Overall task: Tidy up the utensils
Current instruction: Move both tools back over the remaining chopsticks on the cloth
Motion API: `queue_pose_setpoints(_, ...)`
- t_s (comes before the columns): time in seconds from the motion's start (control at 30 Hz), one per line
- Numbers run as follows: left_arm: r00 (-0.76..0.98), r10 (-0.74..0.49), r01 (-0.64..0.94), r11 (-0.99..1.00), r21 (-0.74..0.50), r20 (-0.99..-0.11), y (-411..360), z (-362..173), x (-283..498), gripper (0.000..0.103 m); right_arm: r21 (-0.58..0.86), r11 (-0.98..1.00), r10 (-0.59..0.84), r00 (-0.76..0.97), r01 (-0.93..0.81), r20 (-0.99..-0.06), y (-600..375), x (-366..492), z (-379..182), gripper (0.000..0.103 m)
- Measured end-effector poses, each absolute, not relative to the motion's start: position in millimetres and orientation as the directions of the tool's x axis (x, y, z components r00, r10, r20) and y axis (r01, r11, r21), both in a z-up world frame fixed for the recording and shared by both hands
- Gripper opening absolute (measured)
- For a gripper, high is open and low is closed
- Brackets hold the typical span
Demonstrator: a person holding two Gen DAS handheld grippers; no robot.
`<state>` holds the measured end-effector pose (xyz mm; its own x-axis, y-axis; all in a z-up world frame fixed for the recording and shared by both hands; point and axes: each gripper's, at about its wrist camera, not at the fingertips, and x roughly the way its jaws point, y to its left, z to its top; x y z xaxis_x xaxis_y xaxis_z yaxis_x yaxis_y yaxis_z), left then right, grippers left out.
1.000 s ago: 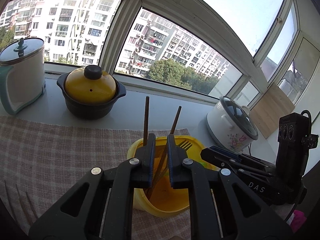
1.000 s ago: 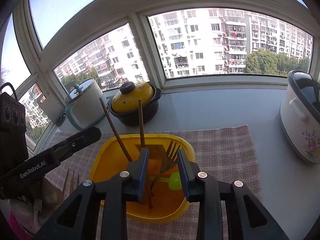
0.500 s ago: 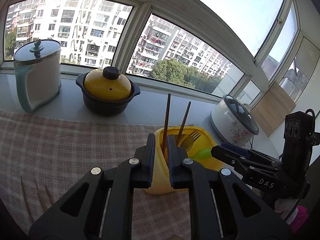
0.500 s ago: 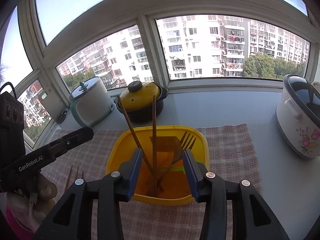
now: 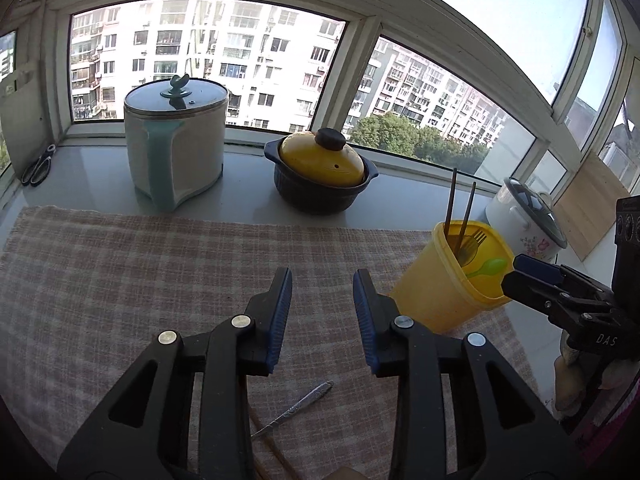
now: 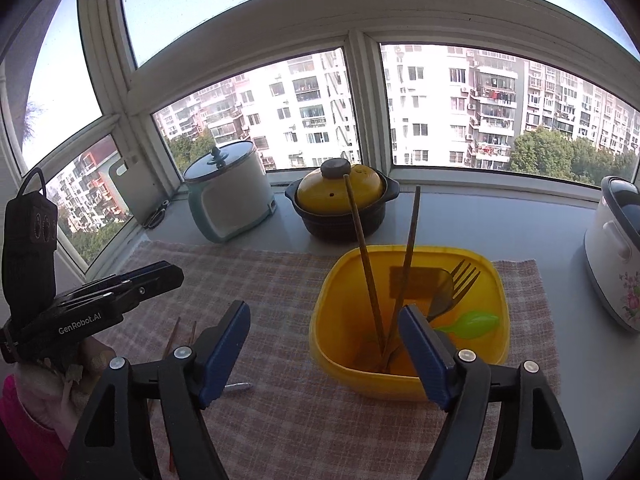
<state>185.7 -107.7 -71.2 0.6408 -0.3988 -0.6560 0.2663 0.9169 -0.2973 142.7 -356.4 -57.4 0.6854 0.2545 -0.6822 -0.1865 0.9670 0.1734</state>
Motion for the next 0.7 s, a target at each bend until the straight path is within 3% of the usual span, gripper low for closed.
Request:
queue_pose_setpoints(0.4,0.565,-0.290,0.158,0.957,-0.243,-0.773,-27,-119,175,0.031,0.142,0.932,0.318,0.568,-0.333,-0.759,-286,141,-89,0.083)
queue_pose_setpoints(0.7,0.476,-0.288,0.120,0.957,-0.262,-0.831,-3,-158,167,0.031,0.182,0.904,0.355,0.440,-0.387,-0.825,-249,149,-120,0.082)
